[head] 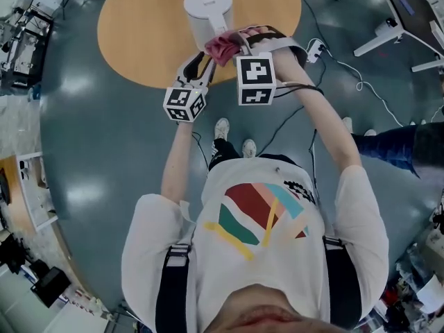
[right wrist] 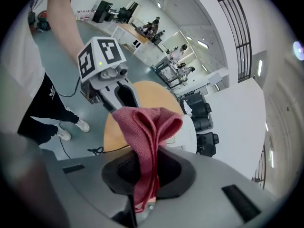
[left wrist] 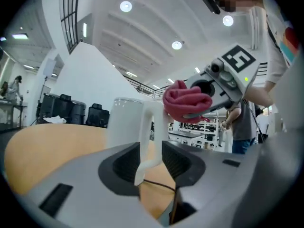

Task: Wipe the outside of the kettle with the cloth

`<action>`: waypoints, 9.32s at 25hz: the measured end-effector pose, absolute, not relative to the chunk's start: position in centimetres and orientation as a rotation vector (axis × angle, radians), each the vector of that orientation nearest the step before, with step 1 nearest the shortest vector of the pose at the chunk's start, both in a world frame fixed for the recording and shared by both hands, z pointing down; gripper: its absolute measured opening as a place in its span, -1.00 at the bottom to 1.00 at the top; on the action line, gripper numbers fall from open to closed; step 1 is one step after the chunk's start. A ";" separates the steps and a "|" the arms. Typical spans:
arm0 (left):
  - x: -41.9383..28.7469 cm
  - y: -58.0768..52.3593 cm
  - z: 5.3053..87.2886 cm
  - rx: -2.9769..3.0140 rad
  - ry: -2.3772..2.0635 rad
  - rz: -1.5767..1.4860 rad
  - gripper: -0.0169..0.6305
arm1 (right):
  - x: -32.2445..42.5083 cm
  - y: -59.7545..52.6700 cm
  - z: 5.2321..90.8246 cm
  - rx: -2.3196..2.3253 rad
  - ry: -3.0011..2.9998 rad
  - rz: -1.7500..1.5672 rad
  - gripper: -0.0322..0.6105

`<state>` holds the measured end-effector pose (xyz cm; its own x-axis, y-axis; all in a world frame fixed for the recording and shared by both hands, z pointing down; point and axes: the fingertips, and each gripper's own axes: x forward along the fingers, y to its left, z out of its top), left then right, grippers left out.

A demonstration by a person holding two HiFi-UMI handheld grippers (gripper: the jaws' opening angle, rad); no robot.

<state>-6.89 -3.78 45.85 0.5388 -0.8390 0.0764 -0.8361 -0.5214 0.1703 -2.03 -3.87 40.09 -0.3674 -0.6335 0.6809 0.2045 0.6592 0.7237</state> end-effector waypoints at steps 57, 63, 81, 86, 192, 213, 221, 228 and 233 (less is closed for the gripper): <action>-20.8 -3.3 53.4 2.357 -1.452 0.102 -0.41 | -6.9 -8.9 57.5 0.945 -1.983 -0.732 -0.75; -13.5 -2.7 49.2 2.559 -1.338 0.122 -0.41 | -1.4 -5.3 54.2 0.957 -2.162 -0.515 -0.76; -2.0 -4.4 41.7 2.752 -1.406 0.098 -0.41 | 2.6 -9.9 45.2 0.495 -2.648 0.167 -0.75; -3.7 -4.6 43.0 2.712 -1.413 0.129 -0.41 | -0.2 -11.2 45.2 0.246 -2.659 0.232 -0.76; -15.3 -2.6 34.3 2.308 -2.071 -0.121 -0.44 | 3.5 -4.3 38.8 1.242 -2.616 0.397 -0.75; -8.0 9.1 30.9 2.443 -2.077 -0.134 -0.44 | 5.1 8.1 34.2 1.249 -2.715 0.075 -0.76; -9.8 10.0 31.0 2.424 -2.087 -0.146 -0.44 | 3.3 8.8 34.3 1.208 -2.724 0.064 -0.76; -10.7 9.8 31.7 2.405 -2.081 -0.129 -0.44 | 3.3 8.0 34.2 1.231 -2.728 0.091 -0.76; -11.4 9.3 32.2 2.386 -2.082 -0.118 -0.44 | 3.5 7.4 34.4 1.249 -2.739 0.143 -0.76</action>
<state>-11.38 9.33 32.19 0.1342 -0.9882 -0.0741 -0.9902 -0.1366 0.0282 3.51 7.43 34.44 -0.6497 -0.7441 0.1554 -0.7563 0.6534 -0.0331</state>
